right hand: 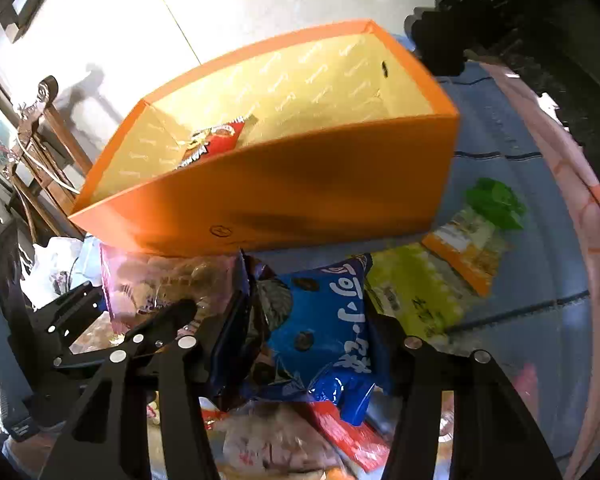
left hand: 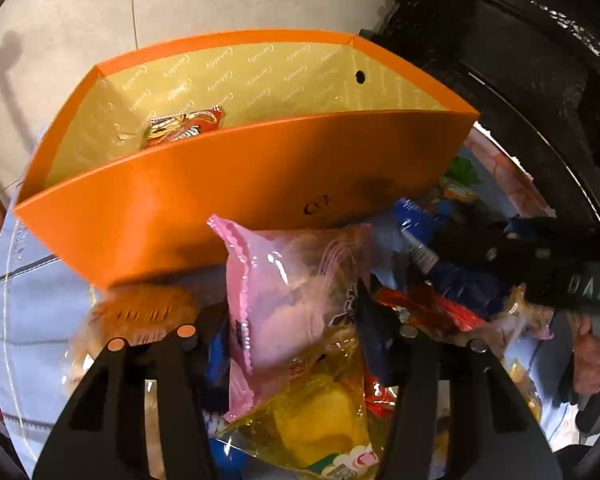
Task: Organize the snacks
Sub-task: 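Grasp the pink bread bag with the left tool while the right tool grasps the blue bag, then lift both bags over the orange box and open both tools to release them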
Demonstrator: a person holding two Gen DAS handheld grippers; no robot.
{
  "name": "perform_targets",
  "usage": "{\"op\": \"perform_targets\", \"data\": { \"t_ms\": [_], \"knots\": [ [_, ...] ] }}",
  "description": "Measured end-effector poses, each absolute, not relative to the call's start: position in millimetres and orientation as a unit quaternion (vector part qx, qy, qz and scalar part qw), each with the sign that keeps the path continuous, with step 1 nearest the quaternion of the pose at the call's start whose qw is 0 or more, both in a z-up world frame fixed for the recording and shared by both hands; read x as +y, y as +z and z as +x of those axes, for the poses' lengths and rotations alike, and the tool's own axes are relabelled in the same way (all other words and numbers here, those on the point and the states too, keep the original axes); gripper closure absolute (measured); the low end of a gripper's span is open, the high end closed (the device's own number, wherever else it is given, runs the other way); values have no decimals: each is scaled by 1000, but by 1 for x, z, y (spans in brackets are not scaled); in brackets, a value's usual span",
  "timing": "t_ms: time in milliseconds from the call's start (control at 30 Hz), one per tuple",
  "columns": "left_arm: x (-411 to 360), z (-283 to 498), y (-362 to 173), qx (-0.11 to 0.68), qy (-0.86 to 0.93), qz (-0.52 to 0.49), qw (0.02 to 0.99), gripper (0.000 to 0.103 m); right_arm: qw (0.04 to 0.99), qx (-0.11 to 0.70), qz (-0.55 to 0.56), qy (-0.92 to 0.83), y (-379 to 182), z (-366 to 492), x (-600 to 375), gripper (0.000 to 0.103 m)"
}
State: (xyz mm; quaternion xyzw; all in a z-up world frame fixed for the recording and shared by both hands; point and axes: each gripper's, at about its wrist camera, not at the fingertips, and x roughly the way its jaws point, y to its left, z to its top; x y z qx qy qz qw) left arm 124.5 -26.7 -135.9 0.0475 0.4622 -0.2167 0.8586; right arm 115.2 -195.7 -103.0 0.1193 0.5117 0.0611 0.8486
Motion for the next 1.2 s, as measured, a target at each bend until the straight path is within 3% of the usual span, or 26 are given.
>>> {"op": "perform_targets", "data": {
  "t_ms": [300, 633, 733, 900, 967, 1033, 1067, 1100, 1200],
  "knots": [
    [0, 98, -98, 453, -230, -6, 861, 54, 881, 454, 106, 75, -44, 100, -205, 47],
    [11, 105, -46, 395, -225, 6, 890, 79, 898, 419, 97, 88, -15, 126, -204, 47],
    [10, 108, -42, 393, -231, 2, 890, 93, 897, 420, 103, 94, -15, 123, -202, 47],
    [8, 112, -67, 418, -217, 32, 882, 93, 892, 430, 101, 89, -21, 117, -204, 46],
    [12, 114, -76, 408, -190, 41, 892, 85, 892, 432, 105, 80, -23, 116, -208, 46],
    [13, 119, -79, 410, -172, 60, 894, 50, 891, 434, 111, 74, -24, 113, -213, 46],
    [17, 119, -77, 408, -175, 48, 895, 22, 891, 434, 110, 73, -24, 112, -215, 46],
    [23, 114, -74, 394, -193, 17, 898, 9, 892, 433, 109, 72, -24, 111, -216, 46],
    [26, 107, -72, 375, -214, 3, 902, 4, 889, 438, 118, 62, -26, 110, -223, 46]
  ]
}}
